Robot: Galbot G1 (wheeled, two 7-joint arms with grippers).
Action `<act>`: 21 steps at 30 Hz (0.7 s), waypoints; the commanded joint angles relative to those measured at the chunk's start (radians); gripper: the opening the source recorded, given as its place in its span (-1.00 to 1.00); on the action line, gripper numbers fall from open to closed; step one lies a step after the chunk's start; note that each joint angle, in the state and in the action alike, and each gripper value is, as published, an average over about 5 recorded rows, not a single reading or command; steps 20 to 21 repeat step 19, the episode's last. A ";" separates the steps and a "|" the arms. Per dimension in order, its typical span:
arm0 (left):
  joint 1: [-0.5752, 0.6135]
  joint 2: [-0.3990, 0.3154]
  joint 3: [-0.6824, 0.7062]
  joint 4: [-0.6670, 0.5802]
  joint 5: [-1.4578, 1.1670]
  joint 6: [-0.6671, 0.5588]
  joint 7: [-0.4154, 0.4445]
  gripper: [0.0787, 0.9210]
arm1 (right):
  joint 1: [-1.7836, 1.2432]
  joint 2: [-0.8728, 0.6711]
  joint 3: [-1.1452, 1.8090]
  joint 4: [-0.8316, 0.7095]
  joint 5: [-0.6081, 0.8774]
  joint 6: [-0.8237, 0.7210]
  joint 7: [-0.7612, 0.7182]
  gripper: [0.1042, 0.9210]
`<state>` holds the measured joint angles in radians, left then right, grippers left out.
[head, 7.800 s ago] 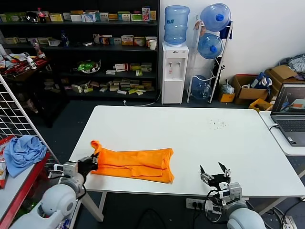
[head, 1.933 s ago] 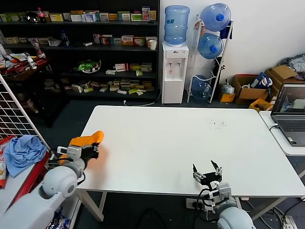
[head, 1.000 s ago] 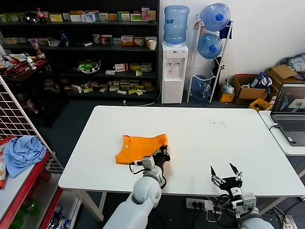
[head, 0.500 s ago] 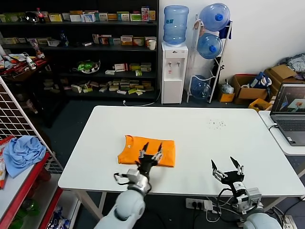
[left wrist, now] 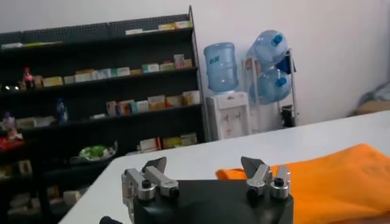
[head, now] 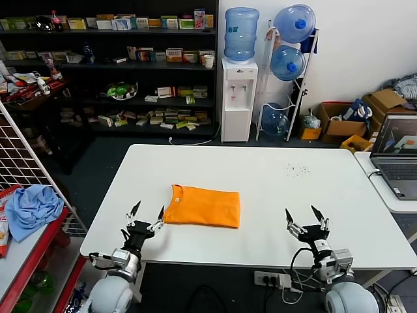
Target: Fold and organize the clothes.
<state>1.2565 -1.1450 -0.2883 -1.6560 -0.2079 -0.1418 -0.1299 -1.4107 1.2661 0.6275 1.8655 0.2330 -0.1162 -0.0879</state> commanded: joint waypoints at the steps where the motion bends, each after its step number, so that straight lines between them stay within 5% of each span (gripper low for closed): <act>1: 0.068 -0.018 -0.155 -0.029 0.104 0.027 0.063 0.77 | 0.036 0.116 0.070 -0.012 -0.076 -0.004 -0.047 0.76; 21: 0.054 -0.058 -0.152 -0.034 0.123 0.056 0.084 0.77 | 0.006 0.160 0.091 0.020 -0.135 -0.014 -0.065 0.76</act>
